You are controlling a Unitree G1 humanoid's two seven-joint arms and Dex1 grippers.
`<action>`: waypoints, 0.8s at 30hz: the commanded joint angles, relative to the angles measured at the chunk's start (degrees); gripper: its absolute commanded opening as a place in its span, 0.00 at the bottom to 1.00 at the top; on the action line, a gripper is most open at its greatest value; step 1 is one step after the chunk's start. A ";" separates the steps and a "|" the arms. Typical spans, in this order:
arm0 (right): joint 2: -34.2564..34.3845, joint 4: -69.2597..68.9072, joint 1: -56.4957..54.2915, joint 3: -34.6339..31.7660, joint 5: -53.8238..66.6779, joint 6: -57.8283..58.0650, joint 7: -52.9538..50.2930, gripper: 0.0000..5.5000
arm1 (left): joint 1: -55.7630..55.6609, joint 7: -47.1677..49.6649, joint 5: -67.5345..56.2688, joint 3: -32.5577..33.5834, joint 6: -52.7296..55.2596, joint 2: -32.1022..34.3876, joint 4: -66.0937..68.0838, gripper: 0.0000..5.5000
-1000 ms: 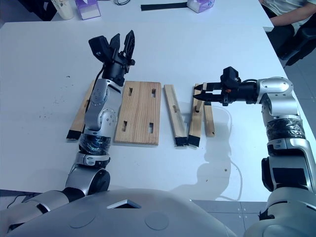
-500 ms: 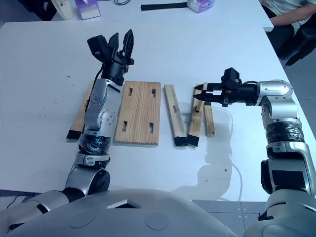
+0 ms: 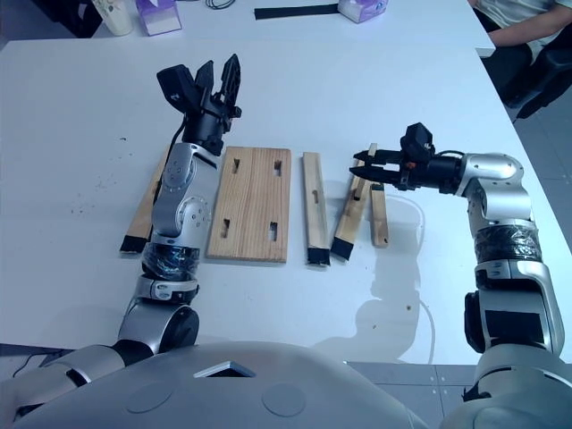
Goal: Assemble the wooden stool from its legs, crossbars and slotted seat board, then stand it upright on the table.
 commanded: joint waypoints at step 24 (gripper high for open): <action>-1.74 -23.22 -13.80 -8.40 7.65 23.62 -7.25 0.50 | 5.41 0.39 -1.46 0.21 1.22 -0.95 -3.93 0.48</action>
